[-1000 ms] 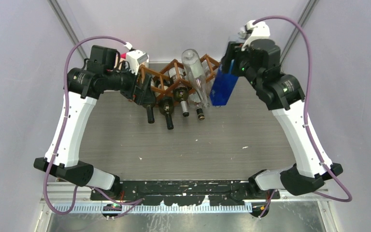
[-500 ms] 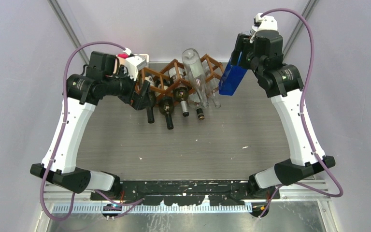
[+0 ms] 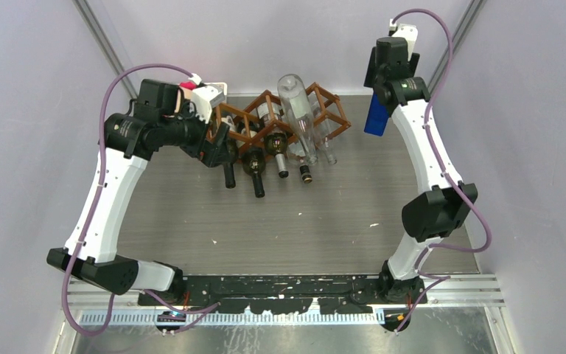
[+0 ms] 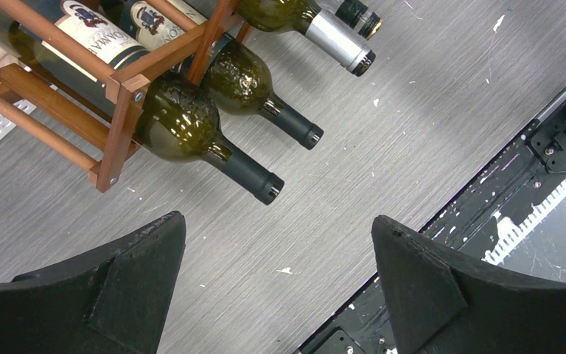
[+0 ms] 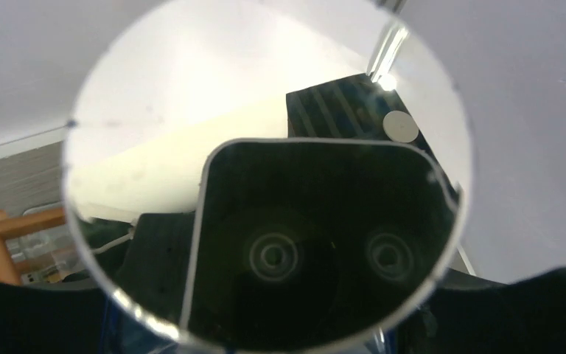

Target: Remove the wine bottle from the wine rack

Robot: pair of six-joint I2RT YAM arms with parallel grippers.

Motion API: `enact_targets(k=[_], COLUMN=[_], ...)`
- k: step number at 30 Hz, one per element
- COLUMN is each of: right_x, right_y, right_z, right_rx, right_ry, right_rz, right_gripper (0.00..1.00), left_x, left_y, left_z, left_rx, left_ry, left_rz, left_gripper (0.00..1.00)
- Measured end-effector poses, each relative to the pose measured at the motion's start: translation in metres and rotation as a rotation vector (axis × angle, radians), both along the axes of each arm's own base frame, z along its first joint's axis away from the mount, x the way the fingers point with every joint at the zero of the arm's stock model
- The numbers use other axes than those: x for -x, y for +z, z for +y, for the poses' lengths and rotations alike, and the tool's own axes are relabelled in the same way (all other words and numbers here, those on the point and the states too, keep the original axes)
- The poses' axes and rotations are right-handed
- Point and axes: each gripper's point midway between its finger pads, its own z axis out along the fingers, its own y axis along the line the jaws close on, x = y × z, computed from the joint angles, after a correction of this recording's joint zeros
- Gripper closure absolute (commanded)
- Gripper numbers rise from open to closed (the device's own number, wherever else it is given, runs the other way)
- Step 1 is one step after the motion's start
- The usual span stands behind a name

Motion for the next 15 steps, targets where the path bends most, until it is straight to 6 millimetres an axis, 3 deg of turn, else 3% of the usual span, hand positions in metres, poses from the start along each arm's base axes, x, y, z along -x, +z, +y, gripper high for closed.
enact_targets(k=[8, 15], right_x=[-0.051, -0.087], right_y=[-0.047, -0.103], right_z=[0.004, 0.014], right_rx=[-0.008, -0.02], right_ry=[0.009, 0.041], right_rz=[-0.033, -0.002], right_gripper=[0.99, 0.99], left_x=[-0.002, -0.007], left_y=[-0.003, -0.01], left_z=[0.0, -0.002], left_rx=[-0.004, -0.013], left_ry=[0.002, 0.0], left_rz=[0.009, 0.028], left_gripper=[0.05, 0.07])
